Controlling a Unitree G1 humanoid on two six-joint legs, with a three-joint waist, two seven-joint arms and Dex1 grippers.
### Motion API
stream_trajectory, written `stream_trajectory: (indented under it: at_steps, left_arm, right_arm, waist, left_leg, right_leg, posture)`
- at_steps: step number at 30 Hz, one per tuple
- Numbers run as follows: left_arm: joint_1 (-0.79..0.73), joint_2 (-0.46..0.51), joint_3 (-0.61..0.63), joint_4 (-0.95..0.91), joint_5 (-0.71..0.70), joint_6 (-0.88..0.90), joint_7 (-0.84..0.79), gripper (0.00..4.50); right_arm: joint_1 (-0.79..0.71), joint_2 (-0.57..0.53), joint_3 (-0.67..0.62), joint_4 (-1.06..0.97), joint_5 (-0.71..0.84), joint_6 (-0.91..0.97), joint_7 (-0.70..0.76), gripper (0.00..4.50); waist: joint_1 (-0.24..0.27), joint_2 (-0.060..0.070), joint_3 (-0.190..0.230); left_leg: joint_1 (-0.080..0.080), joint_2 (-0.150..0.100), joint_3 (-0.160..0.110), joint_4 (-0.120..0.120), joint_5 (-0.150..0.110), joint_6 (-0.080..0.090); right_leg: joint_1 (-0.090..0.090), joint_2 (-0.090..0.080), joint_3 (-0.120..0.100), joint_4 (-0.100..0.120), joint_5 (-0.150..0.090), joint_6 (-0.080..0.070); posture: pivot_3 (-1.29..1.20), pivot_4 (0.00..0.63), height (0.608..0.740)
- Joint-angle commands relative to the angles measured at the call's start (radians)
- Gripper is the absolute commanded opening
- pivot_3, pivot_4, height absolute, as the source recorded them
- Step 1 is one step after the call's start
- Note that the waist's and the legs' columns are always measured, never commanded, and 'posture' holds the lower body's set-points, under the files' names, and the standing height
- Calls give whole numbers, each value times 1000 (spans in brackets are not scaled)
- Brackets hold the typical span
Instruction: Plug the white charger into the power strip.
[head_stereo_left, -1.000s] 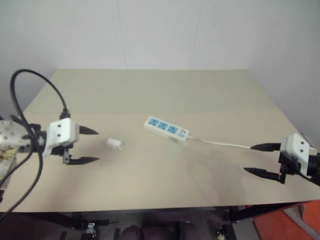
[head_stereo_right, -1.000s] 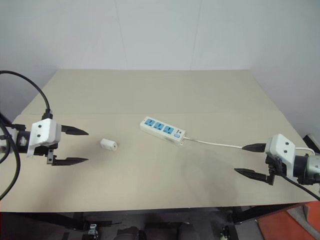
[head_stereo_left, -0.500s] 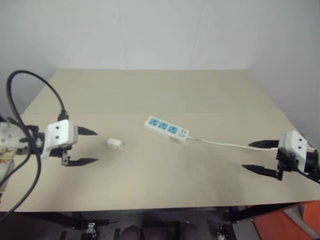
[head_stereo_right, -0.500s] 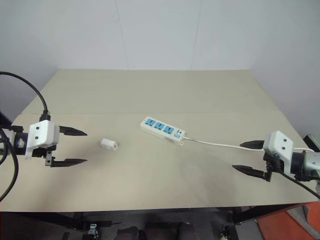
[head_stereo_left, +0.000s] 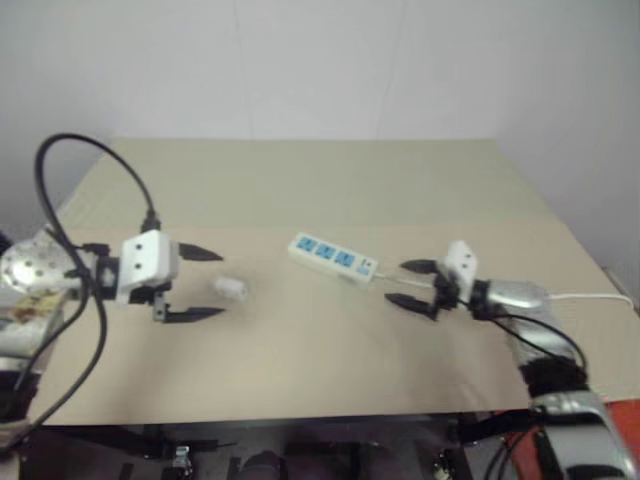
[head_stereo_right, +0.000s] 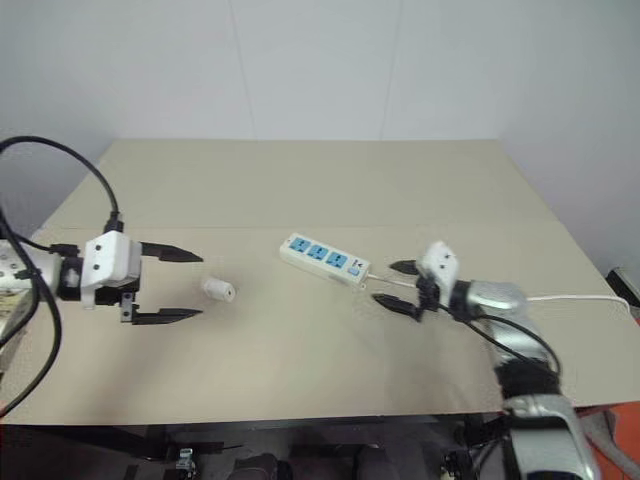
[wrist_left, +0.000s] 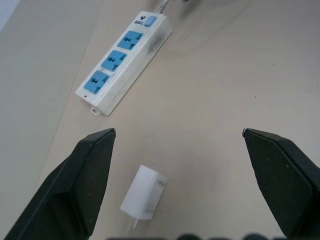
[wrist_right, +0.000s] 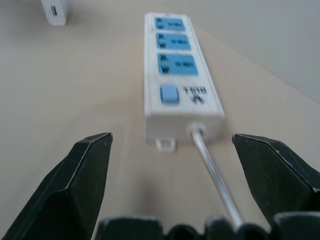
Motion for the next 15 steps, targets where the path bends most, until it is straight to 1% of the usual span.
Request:
stream_trajectory:
  at_steps: [1,7,12,15]
  left_arm:
    - [-21,-2,-8,-16,17,-7,9,4448]
    - [-4,-5,-13,-11,28,-25,-3,4448]
    - [-7,0,-9,7,33,-36,-12,4448]
    - [-2,0,-9,15,42,-48,-11,4448]
  right_arm:
    - [-81,30,-16,89,-4,-61,-21,4500]
    - [-190,95,-15,269,-24,-116,-40,4500]
    - [-223,113,-18,354,-15,-142,35,4500]
    - [-241,124,-14,404,-37,-164,21,4500]
  waist:
    - [2,0,0]
    - [-3,0,0]
    - [-4,0,0]
    - [-9,0,0]
  left_leg:
    - [0,0,0,0,0,0]
    - [0,0,-1,0,0,0]
    - [0,0,-1,-1,0,0]
    - [0,0,-1,-1,0,0]
  right_leg:
    - [0,0,0,0,0,0]
    - [0,0,0,0,0,0]
    - [0,0,0,0,0,0]
    - [0,0,0,0,0,0]
  posture:
    - [0,150,740]
    - [0,150,740]
    - [0,150,740]
    - [0,150,740]
